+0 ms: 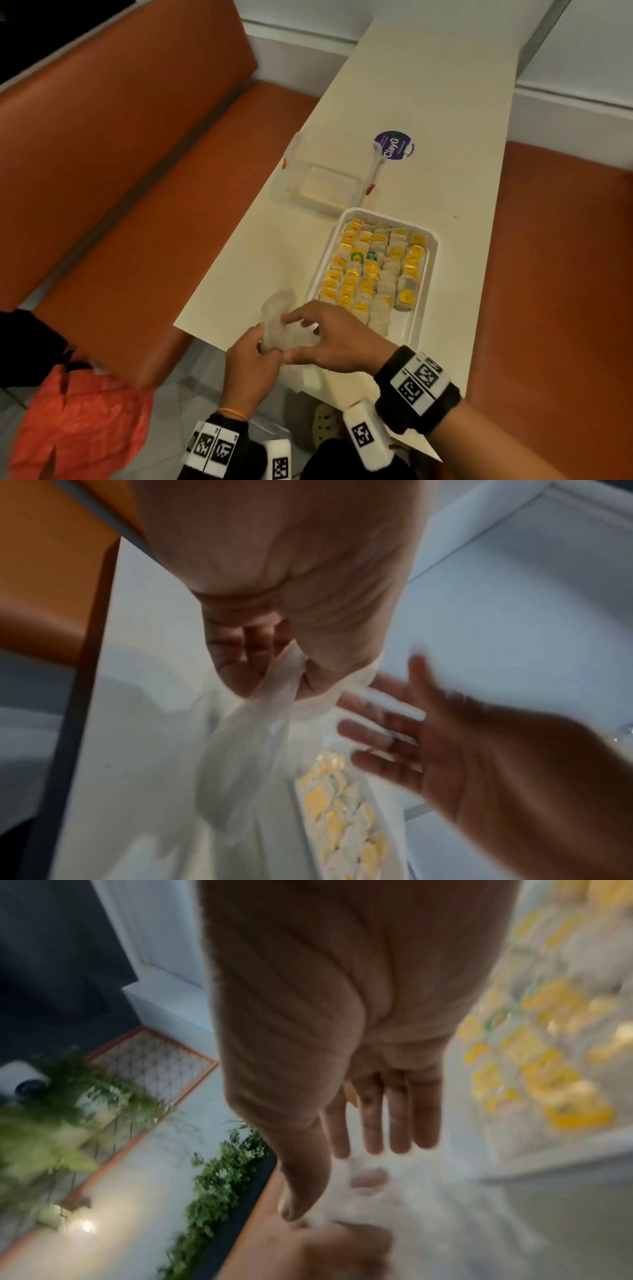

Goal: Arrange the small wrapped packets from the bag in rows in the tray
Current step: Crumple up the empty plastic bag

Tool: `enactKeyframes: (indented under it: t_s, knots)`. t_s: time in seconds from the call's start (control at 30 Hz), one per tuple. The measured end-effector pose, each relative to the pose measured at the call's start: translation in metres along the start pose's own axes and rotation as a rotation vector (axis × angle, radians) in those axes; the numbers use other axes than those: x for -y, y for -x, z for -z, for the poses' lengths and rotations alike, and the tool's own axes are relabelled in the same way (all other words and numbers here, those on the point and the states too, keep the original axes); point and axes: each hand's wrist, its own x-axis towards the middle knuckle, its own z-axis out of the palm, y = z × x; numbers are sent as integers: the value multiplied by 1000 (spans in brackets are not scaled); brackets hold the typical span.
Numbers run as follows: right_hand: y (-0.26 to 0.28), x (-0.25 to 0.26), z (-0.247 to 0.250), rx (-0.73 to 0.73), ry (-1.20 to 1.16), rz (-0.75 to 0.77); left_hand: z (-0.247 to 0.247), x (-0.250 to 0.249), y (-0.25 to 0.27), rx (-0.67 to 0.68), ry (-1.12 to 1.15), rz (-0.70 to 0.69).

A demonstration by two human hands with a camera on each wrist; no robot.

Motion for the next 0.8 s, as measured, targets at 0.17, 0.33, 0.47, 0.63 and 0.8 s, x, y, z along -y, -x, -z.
enactKeyframes:
  t_s: [0.17, 0.33, 0.47, 0.63, 0.8]
  knots:
    - [30, -32, 2, -100, 80, 149, 4, -45, 20, 336, 235, -5]
    - [53, -43, 15, -323, -108, 109, -5, -66, 25, 115, 437, 49]
    - [69, -54, 30, -351, -335, 24, -5, -69, 42, 121, 474, -18]
    - [86, -63, 37, -260, -521, -31, -22, -79, 74, 367, 268, -270]
    - [111, -76, 44, -140, -444, 10, -57, -85, 77, 132, 227, -168]
